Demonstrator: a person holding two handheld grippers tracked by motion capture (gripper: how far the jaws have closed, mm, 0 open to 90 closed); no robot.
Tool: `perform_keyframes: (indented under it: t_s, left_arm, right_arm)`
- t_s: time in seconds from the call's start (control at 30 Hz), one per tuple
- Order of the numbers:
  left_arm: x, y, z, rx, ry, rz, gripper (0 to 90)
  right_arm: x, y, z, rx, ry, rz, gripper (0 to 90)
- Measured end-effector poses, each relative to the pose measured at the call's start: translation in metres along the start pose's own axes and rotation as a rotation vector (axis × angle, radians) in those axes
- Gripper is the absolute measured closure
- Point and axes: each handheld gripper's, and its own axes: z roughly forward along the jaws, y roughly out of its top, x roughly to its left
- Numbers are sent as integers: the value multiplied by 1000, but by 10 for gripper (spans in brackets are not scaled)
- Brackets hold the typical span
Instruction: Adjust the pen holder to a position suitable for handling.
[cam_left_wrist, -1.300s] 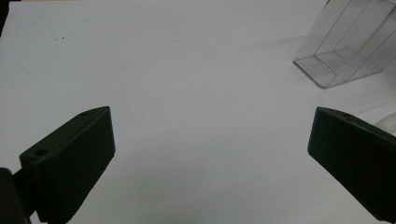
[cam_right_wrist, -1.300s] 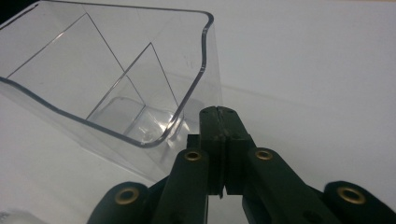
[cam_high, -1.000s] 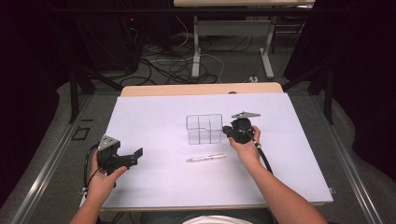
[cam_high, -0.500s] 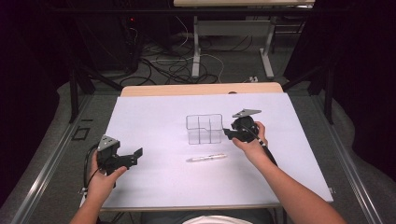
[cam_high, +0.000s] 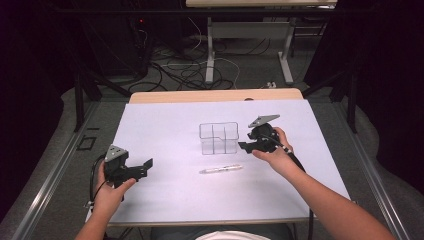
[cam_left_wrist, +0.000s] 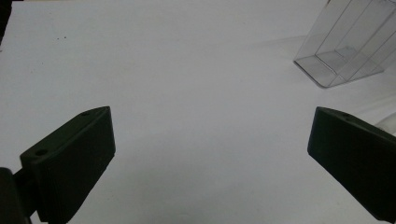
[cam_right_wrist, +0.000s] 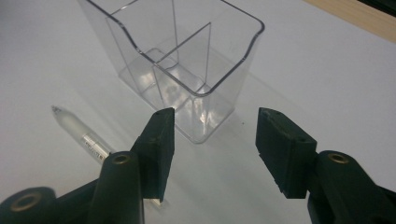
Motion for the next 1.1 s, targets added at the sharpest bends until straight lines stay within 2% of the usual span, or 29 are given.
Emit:
perform_keyframes:
  t_s: [0.07,0.17,0.27,0.37,0.43,0.53,0.63,0.83,1.03,1.1]
  left_arm:
    - [0,0,0,0,0,1,9]
    - [0,0,0,-3,1,0,9]
    - [0,0,0,-3,2,0,9]
    - [0,0,0,-2,2,1,11]
    - [0,0,0,-2,3,2,11]
    - [0,0,0,0,3,6,12]
    - [0,0,0,-1,3,7,12]
    - [0,0,1,1,3,6,13]
    - [0,-1,1,2,3,5,13]
    - [0,-1,1,2,2,6,14]
  right_arm:
    - [1,2,-3,8,24,-42,451]
    - [4,3,-6,21,32,-94,420]
    - [5,3,-9,47,37,-126,411]
    - [5,2,-10,60,64,-149,402]
    - [7,3,-12,67,108,-163,422]
    - [9,3,-12,56,167,-226,446]
    - [11,4,-11,62,232,-251,447]
    - [18,4,-2,51,286,-330,440]
    - [25,5,12,19,365,-466,418]
    - [28,5,16,15,381,-465,419]
